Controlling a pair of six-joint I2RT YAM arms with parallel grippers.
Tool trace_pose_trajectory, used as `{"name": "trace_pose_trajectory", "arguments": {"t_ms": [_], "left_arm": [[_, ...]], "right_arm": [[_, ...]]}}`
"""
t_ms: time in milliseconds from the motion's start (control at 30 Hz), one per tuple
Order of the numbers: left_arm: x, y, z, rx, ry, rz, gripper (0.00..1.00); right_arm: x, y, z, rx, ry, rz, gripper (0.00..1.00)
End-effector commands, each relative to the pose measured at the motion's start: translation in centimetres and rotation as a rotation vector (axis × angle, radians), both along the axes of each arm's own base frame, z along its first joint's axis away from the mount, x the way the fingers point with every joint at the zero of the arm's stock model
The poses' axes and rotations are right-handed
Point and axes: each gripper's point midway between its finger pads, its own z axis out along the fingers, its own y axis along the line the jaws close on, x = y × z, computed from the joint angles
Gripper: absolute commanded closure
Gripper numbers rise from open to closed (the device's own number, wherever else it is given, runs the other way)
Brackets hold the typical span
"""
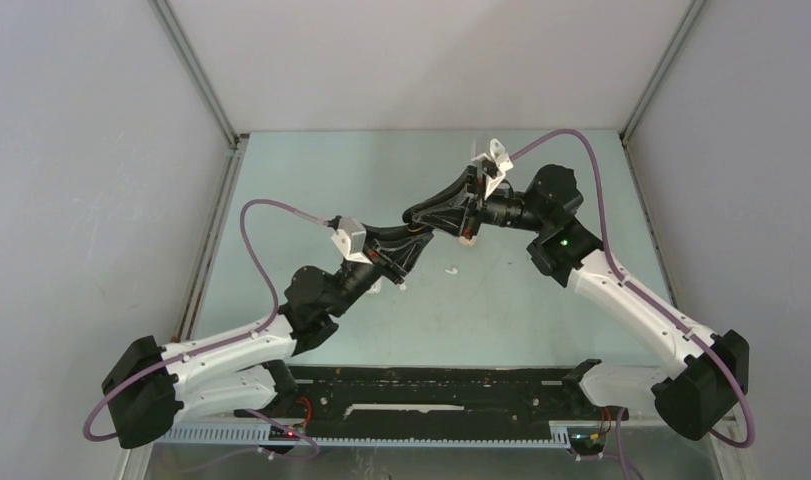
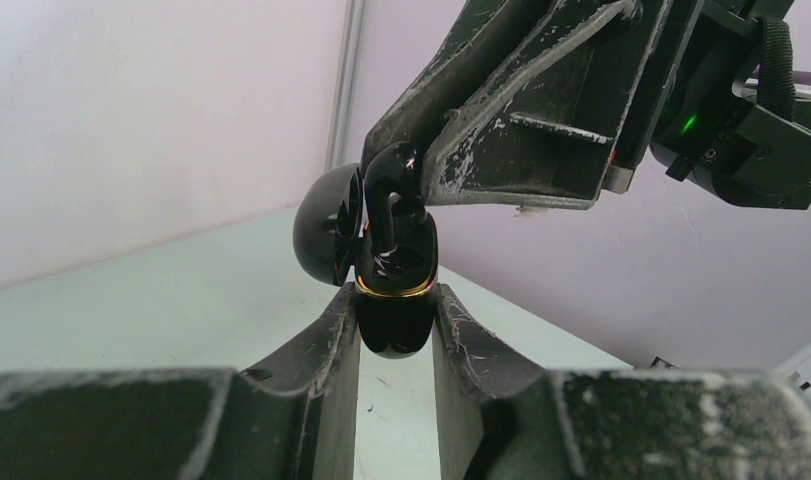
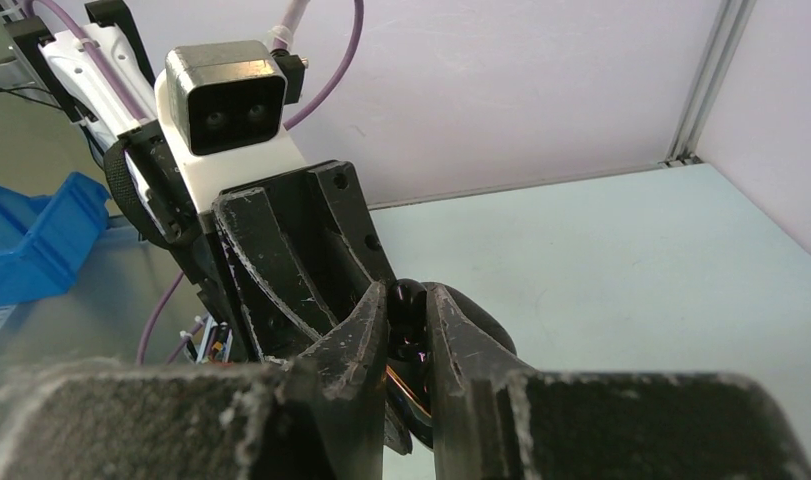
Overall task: Insert the wireless bluetooth earbuds into the charging case
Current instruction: Place the earbud in the charging case.
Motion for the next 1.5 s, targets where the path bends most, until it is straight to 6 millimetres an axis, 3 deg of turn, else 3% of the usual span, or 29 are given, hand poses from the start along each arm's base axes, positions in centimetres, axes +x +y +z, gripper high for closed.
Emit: {"name": "trace_pose_trajectory", "arguments": {"t_ms": [0, 500, 967, 1467], "left_arm": [[0.2, 0.2, 3.2, -0.041, -0.063, 0.029, 1.0], [0.2, 0.2, 3.3, -0.043, -0.065, 0.032, 1.0], [0.1, 0.9, 3.1, -0.036, -0.081, 0.054, 1.0], [0.0, 1.6, 2.5, -0.021, -0.104, 0.079, 1.0]], "right_arm": [[0.1, 0.3, 0.1, 0.004, -0.027, -0.005, 1.0], [0.0, 0.5, -0.3, -0.01, -0.03, -0.003, 1.0], [0.2, 1.2, -2.3, -0.074, -0.043, -0.02, 0.98], [1.3, 0.9, -1.8, -0.043, 0.043, -0.079, 0.98]]}}
